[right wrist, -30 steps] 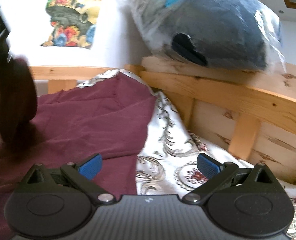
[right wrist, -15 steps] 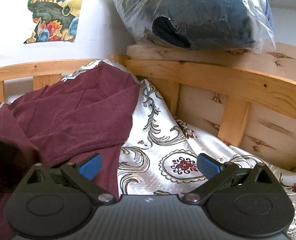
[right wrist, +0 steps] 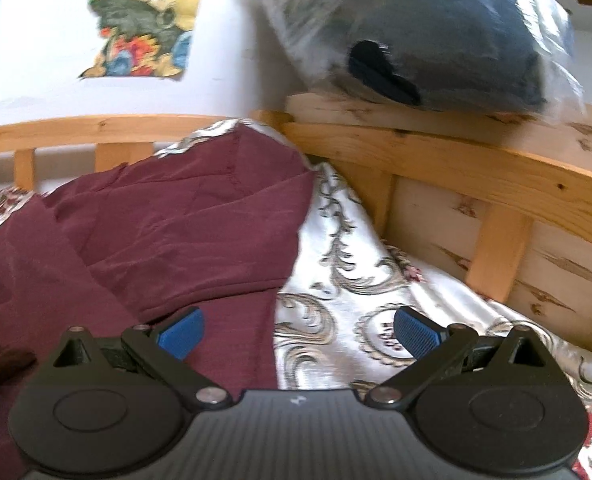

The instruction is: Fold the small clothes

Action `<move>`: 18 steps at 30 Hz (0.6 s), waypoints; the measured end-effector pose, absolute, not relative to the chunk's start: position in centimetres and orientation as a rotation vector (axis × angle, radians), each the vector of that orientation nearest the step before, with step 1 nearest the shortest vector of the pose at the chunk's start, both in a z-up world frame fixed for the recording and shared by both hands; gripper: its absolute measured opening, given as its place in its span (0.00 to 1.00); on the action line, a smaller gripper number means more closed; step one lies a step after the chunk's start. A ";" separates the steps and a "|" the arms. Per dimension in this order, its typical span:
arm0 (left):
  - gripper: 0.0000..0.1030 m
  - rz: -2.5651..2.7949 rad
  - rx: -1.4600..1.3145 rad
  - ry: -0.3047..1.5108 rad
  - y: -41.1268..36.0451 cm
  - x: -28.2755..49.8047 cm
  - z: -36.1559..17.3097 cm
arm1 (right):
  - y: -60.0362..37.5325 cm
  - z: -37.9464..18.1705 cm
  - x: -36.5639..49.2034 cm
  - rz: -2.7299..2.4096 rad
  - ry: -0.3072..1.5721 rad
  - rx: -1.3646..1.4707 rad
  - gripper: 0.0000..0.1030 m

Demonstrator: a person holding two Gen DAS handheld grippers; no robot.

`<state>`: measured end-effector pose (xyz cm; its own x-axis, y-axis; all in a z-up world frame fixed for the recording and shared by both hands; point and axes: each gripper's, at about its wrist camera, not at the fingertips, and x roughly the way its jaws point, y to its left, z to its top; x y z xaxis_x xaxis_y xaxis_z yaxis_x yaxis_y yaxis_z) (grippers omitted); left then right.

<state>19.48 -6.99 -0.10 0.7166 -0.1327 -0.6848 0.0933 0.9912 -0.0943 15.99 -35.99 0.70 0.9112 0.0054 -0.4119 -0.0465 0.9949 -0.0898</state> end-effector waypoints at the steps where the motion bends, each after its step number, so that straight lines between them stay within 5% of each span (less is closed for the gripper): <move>1: 0.76 -0.095 -0.058 0.748 -6.4 20.1 -0.1 | -35.5 0.6 16.0 0.040 0.421 -0.114 1.00; 18: 0.83 0.121 0.078 0.787 -5.1 27.0 -5.3 | -31.6 -2.2 16.4 0.114 0.548 -0.320 1.00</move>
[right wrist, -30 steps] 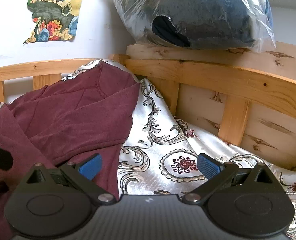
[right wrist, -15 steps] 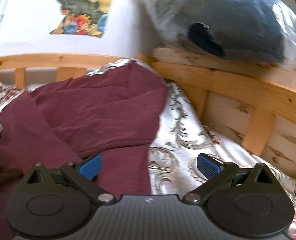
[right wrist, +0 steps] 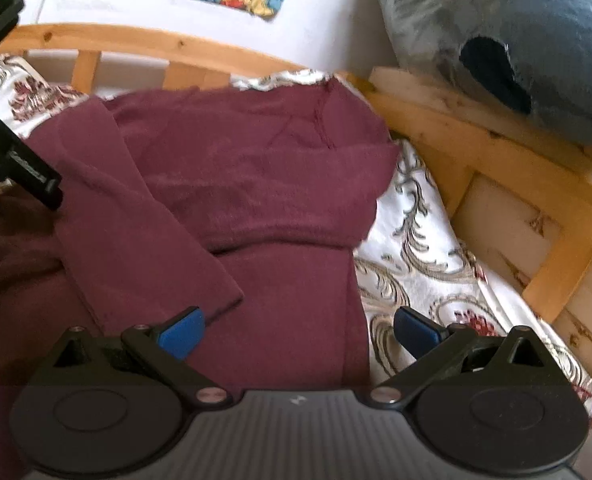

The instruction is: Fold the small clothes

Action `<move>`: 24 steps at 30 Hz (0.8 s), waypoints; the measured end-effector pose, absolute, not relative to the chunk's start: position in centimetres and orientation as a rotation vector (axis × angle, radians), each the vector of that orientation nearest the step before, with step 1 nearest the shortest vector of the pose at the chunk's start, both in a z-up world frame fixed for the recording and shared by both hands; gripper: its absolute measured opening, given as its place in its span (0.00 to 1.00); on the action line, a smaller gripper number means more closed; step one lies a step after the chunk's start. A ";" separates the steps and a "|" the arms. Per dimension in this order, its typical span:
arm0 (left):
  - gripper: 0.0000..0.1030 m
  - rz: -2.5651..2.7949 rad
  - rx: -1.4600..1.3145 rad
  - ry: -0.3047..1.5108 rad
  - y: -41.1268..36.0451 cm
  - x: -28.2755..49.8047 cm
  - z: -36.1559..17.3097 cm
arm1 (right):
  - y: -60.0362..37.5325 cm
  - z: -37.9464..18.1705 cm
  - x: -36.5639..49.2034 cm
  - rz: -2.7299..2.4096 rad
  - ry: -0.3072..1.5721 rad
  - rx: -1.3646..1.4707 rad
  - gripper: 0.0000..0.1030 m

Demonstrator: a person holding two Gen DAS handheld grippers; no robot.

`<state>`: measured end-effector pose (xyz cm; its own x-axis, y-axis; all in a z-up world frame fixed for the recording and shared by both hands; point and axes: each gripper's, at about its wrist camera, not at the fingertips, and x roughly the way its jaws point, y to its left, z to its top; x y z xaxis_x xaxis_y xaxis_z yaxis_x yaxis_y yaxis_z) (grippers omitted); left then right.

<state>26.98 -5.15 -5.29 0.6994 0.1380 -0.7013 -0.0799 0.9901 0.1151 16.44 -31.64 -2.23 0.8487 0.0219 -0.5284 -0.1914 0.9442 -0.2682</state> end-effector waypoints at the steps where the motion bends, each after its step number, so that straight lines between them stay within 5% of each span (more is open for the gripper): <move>1: 0.86 0.123 0.075 0.788 -5.1 26.9 -5.3 | -31.7 -2.3 16.5 0.113 0.552 -0.322 1.00; 9: 0.99 0.099 0.009 0.803 -3.2 25.0 -4.3 | -32.0 -2.0 16.2 0.128 0.545 -0.330 1.00; 24: 0.99 -0.078 0.211 0.623 -0.1 12.9 -0.8 | -32.1 -0.2 14.3 0.163 0.520 -0.402 1.00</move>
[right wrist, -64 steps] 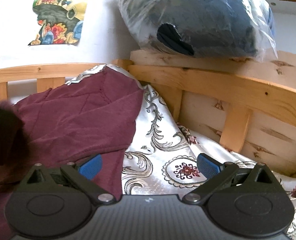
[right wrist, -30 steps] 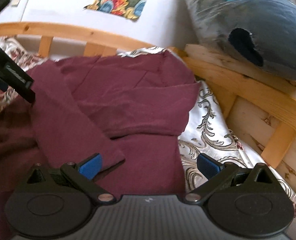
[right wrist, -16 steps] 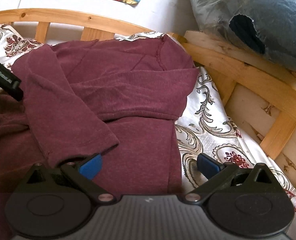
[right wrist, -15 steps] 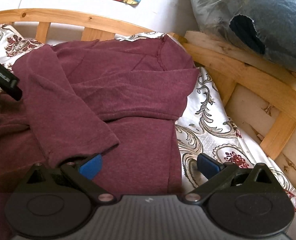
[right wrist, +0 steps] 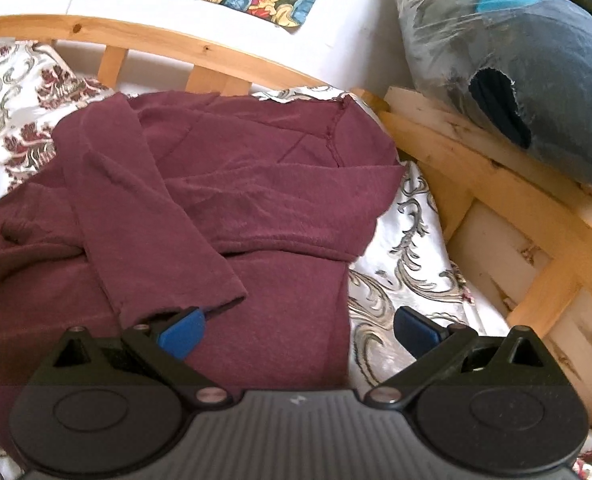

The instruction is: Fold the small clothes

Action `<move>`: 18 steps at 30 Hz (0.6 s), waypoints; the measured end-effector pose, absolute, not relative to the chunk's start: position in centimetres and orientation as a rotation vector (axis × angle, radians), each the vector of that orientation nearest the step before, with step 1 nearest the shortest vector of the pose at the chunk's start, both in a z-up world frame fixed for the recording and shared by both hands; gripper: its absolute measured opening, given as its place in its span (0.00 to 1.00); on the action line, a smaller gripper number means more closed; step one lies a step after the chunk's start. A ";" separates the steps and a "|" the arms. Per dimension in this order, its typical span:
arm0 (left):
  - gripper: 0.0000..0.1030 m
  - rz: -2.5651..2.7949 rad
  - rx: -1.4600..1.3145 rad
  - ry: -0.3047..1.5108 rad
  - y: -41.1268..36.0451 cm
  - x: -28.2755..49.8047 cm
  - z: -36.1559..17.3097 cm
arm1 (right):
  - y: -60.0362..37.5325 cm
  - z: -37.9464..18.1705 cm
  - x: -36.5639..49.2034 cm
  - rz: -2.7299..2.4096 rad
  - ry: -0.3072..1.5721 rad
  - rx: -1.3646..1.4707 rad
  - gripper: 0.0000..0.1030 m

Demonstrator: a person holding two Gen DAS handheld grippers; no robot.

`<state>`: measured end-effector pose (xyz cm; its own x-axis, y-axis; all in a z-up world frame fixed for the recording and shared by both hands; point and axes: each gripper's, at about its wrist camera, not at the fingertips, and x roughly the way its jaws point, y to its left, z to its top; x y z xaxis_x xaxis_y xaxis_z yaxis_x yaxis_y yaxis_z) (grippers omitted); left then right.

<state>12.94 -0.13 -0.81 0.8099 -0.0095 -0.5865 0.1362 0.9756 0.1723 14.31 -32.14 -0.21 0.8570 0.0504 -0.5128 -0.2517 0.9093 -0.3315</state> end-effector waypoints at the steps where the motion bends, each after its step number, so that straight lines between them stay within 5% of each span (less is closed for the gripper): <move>1: 0.99 -0.093 0.239 0.630 0.0 12.3 -1.0 | -32.3 -0.1 14.3 0.166 0.526 -0.395 1.00; 18: 1.00 -0.215 0.661 0.725 -4.4 8.2 -6.7 | -33.9 1.0 9.9 0.189 0.547 -0.594 1.00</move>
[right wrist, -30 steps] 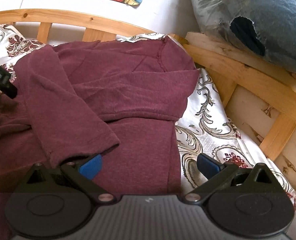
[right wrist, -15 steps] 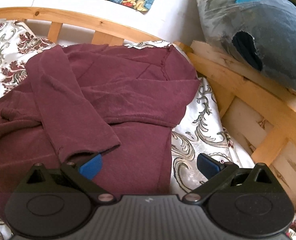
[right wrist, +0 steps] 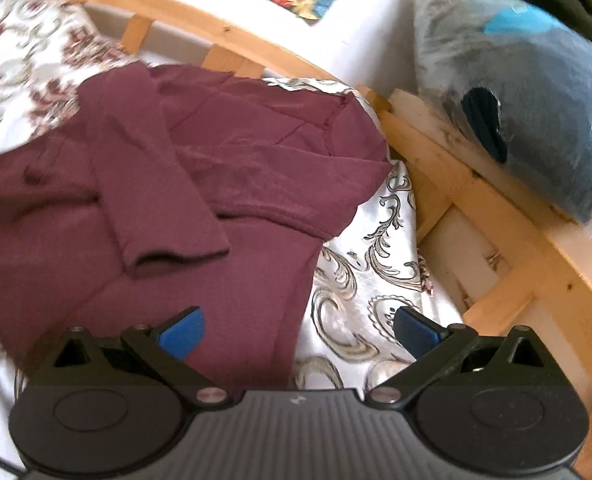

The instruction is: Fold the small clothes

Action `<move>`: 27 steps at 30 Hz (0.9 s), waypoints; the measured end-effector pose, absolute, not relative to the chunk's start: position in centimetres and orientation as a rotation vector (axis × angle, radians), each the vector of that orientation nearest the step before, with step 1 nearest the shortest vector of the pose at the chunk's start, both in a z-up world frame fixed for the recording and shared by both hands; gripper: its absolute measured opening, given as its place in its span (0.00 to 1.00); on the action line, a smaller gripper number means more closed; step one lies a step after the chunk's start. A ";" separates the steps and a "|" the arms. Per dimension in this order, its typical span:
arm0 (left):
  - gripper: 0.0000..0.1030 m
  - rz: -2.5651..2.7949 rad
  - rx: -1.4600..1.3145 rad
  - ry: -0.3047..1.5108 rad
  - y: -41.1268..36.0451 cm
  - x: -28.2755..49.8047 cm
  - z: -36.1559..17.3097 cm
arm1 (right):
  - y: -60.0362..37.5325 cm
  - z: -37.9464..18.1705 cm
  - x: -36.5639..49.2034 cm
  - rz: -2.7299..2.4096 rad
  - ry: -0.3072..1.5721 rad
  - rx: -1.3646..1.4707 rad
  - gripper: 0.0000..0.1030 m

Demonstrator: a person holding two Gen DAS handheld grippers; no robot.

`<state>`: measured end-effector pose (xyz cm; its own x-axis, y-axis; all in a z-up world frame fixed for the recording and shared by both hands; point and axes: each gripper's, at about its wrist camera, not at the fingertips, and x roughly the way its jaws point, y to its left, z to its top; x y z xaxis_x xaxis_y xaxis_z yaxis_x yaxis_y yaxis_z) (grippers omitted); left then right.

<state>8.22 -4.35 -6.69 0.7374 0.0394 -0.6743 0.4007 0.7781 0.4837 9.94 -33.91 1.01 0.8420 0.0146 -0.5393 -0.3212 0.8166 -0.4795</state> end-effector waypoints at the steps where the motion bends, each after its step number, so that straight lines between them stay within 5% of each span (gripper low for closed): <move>1: 1.00 -0.222 0.684 0.719 -4.6 8.3 -6.8 | -34.0 0.9 9.5 0.200 0.555 -0.611 1.00; 16: 1.00 -0.232 0.814 0.628 -5.3 7.3 -7.7 | -33.4 -1.4 3.6 0.533 0.622 -0.872 1.00; 27: 1.00 -0.212 0.796 0.630 -5.5 7.6 -8.0 | -33.8 -1.6 5.9 0.387 0.596 -0.801 1.00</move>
<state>7.58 -5.51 -8.02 0.7980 0.0530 -0.6003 0.4054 0.6898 0.5998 5.92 -33.81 -1.64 0.7708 0.1001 -0.6291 -0.5335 0.6410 -0.5518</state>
